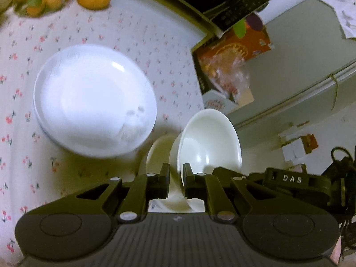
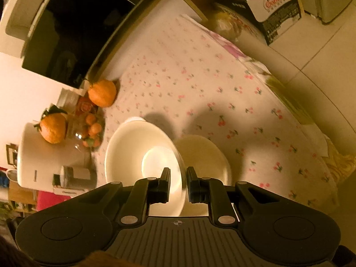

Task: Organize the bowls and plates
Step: 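Lift the small cream bowl with both grippers and lower it into the bowl stack, then open both grippers and release the small cream bowl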

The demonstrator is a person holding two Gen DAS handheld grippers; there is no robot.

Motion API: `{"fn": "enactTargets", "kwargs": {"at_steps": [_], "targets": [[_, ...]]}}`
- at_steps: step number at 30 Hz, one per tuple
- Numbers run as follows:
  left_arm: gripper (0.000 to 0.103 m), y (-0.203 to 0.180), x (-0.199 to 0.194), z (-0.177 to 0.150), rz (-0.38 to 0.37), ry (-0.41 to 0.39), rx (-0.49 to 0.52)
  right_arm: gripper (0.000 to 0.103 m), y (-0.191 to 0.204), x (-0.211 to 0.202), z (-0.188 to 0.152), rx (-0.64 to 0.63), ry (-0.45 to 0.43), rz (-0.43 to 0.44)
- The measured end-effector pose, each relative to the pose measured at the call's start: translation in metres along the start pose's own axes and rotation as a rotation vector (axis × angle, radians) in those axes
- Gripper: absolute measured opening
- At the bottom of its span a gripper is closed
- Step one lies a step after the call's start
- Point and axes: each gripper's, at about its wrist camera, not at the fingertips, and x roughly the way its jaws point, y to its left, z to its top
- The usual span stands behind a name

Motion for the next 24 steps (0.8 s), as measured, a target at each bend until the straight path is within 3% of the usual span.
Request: {"fn": "enactTargets", "kwargs": {"at_steps": [10,24], "targets": [[0.012,0.010,0.011,-0.009,0.034,0.054,-0.027,0.016,0.001,0.009,-0.005,-0.029,0.015,-0.049],[0.017,0.008,0.016,-0.012,0.053,0.053,-0.001,0.019,-0.002,0.015,-0.003,-0.050,0.019,-0.096]]}}
